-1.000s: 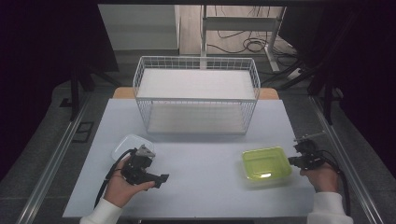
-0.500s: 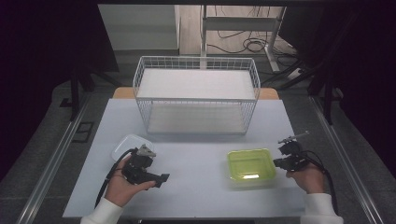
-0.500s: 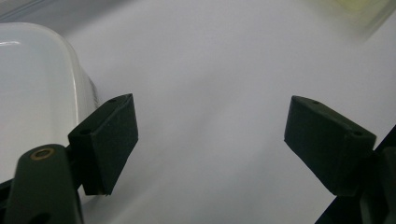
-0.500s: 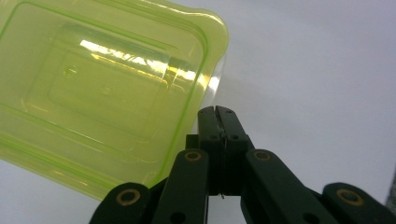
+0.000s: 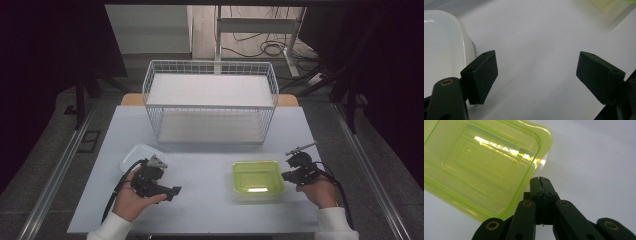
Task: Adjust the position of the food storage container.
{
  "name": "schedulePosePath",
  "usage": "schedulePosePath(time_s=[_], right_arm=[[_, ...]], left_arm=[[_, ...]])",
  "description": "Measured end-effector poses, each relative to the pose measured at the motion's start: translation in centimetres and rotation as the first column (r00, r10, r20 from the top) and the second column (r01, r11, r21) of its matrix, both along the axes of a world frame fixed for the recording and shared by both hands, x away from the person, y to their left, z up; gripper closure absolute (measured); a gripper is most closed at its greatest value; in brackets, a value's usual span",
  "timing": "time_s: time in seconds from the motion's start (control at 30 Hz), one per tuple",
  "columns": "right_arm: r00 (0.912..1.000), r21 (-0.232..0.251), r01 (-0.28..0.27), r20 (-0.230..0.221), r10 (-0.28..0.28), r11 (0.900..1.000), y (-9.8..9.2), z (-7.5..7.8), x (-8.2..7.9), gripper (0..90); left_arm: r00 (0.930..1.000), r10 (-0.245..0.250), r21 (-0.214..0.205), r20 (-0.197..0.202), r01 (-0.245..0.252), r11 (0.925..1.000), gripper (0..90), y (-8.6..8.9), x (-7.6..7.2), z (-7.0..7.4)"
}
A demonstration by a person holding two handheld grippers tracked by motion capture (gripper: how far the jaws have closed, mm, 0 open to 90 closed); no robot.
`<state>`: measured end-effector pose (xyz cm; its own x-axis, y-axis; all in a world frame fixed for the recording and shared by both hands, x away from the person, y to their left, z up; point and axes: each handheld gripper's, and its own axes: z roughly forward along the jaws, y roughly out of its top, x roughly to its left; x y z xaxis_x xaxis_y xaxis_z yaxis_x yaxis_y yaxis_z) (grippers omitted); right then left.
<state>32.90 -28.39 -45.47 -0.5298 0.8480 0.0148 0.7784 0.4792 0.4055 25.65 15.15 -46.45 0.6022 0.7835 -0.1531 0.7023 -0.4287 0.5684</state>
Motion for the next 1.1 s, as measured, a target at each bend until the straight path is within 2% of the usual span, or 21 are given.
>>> schedulePosePath(time_s=[0.4, 0.47, 0.53, 0.57, 0.7, 0.8, 1.0, 1.03, 1.1], right_arm=[[0.9984, 0.033, -0.056, -0.002, 0.056, 0.9979, 3.2, -0.3, -0.1, 88.9], [0.9960, 0.038, -0.090, 0.000, 0.090, 0.9952, 4.4, -0.4, -0.3, 88.9], [0.9944, 0.068, -0.104, -0.006, 0.105, 0.9922, 4.9, -0.5, -0.4, 88.9], [0.9934, 0.067, -0.114, -0.006, 0.115, 0.9912, 5.1, -0.5, -0.4, 88.9], [0.9914, 0.044, -0.130, 0.019, 0.130, 0.9905, 6.4, -0.6, -0.7, 88.9], [0.9894, 0.083, -0.145, 0.020, 0.144, 0.9860, 7.0, -0.8, -0.7, 88.9], [0.9852, 0.086, -0.167, 0.053, 0.163, 0.9822, 8.3, -1.1, -0.9, 88.9], [0.9816, 0.104, -0.187, 0.060, 0.181, 0.9769, 9.0, -1.3, -1.1, 88.9], [0.9818, 0.116, -0.186, 0.059, 0.181, 0.9756, 9.2, -1.4, -1.1, 88.9]], left_arm=[[1.0000, 0.001, -0.001, -0.006, -0.001, 1.0000, 16.9, 0.0, 0.1, -0.1], [1.0000, 0.002, 0.004, -0.007, -0.002, 1.0000, 16.9, 0.0, 0.1, -0.1], [1.0000, 0.000, 0.003, -0.008, 0.000, 1.0000, 17.0, -0.1, 0.1, -0.2], [1.0000, 0.001, 0.004, -0.007, -0.001, 1.0000, 16.9, -0.1, 0.1, -0.2], [1.0000, 0.000, 0.004, -0.010, 0.000, 1.0000, 16.9, -0.2, 0.1, -0.2], [0.9999, -0.002, 0.003, -0.012, 0.002, 1.0000, 16.9, -0.2, 0.1, -0.3], [0.9999, -0.003, 0.004, -0.012, 0.003, 1.0000, 17.0, -0.3, 0.1, -0.3], [0.9999, -0.002, 0.006, -0.012, 0.002, 1.0000, 16.9, -0.3, 0.1, -0.3], [0.9999, -0.005, 0.007, -0.011, 0.005, 1.0000, 16.9, -0.3, 0.1, -0.3]])
